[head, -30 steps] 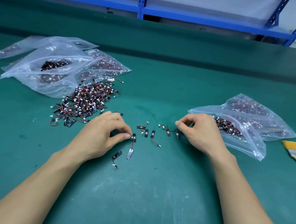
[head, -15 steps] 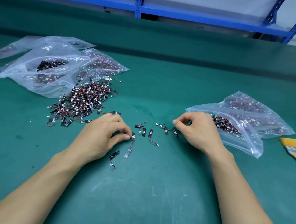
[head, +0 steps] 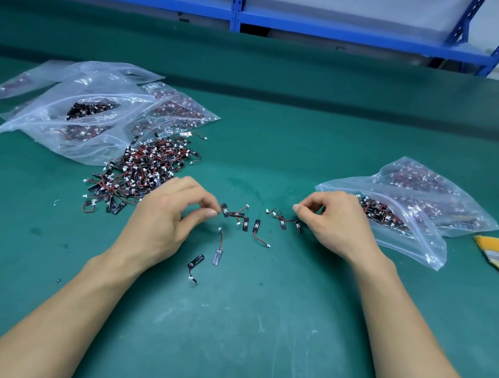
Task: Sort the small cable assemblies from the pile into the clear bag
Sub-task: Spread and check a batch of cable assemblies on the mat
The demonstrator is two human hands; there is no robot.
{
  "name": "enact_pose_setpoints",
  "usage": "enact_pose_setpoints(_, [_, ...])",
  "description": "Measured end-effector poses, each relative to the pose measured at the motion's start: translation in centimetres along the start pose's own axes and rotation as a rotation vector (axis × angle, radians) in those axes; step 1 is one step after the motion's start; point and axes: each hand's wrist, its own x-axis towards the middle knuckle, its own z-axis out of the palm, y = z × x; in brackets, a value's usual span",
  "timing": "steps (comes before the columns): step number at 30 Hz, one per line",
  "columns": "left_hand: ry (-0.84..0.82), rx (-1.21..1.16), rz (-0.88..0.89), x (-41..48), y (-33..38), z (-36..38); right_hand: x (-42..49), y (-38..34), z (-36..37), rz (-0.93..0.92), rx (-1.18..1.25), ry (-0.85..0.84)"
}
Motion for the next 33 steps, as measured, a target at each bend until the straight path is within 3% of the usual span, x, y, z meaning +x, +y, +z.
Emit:
enact_pose_setpoints(3, [-0.122,-0.143,0.138,-0.1,1.4,0.3,0.0,0.0,0.0,-0.002,-0.003,-0.009])
enact_pose_setpoints(7, [-0.301,-0.229,0.177,-0.4,2.2,0.9,0.1,0.1,0.0,-0.009,-0.008,-0.002])
enact_pose_setpoints(13, [-0.284,-0.233,0.022,-0.2,0.2,-0.6,0.1,0.2,0.0,-0.010,-0.018,-0.006])
enact_pose_setpoints(18, [-0.429,-0.123,-0.061,-0.4,-1.8,-2.0,0.1,0.1,0.0,-0.020,-0.012,0.003])
enact_pose_setpoints(28, [-0.154,-0.034,-0.083,-0.3,-2.1,-0.7,0.0,0.1,-0.1,-0.019,-0.024,-0.008])
enact_pose_setpoints(31, [-0.003,0.195,-0.111,0.3,-2.9,-0.7,0.0,-0.1,-0.1,-0.015,-0.020,-0.004])
enact_pose_setpoints(33, [0.003,0.416,-0.114,0.9,-3.1,-0.4,0.0,-0.2,-0.1,-0.012,-0.028,-0.009])
